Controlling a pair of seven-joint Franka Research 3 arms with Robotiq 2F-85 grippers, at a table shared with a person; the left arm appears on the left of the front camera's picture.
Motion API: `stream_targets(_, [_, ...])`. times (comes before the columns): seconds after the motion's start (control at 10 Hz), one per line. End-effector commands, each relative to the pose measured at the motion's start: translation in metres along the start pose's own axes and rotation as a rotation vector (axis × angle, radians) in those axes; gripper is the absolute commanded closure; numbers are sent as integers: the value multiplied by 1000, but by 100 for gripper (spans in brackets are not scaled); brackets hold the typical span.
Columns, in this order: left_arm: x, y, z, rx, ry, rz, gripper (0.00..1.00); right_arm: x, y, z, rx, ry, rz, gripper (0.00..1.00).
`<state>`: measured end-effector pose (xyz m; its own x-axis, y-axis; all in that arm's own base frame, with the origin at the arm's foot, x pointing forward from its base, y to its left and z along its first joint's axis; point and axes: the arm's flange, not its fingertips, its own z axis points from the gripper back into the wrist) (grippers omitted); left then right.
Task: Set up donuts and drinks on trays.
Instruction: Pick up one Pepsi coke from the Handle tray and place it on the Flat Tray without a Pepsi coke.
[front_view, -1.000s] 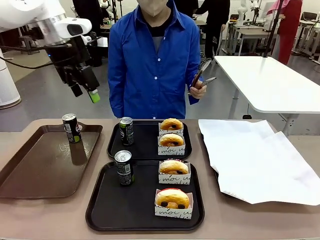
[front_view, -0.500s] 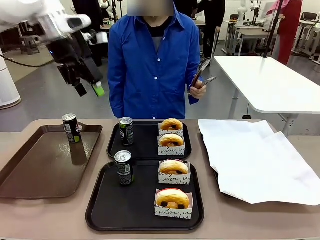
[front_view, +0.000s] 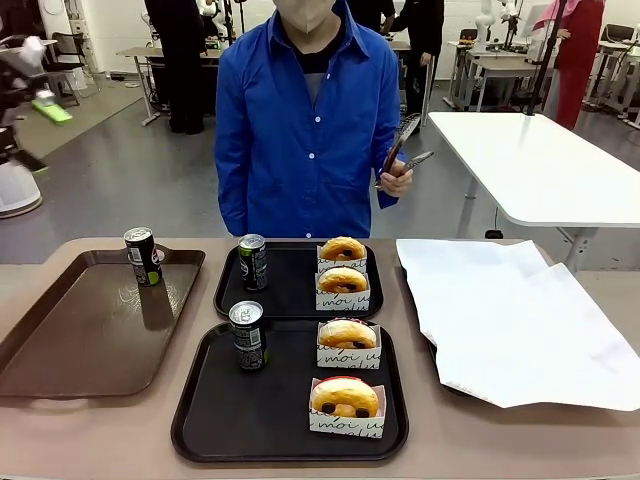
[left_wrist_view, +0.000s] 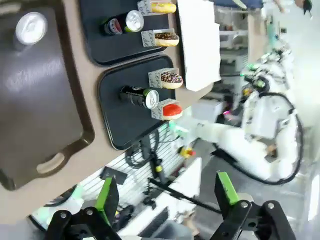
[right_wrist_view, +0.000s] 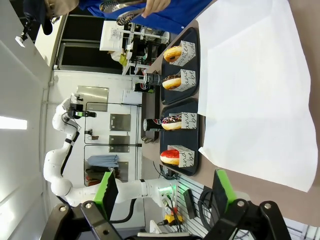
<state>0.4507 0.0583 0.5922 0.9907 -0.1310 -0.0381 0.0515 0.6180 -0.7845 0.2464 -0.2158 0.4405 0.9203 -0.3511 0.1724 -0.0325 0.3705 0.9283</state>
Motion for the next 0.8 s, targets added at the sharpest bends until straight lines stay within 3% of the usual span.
stream_targets(0.0, [7, 36, 16, -155, -92, 26, 0, 2, 1, -1, 29, -12, 18, 0])
stream_targets(0.3, [-27, 107, 16, -304, -236, -72, 0, 2, 1, -1, 29, -12, 18, 0])
stream_targets(0.7, [-60, 139, 29, -337, -300, -113, 0, 2, 1, -1, 29, -12, 18, 0])
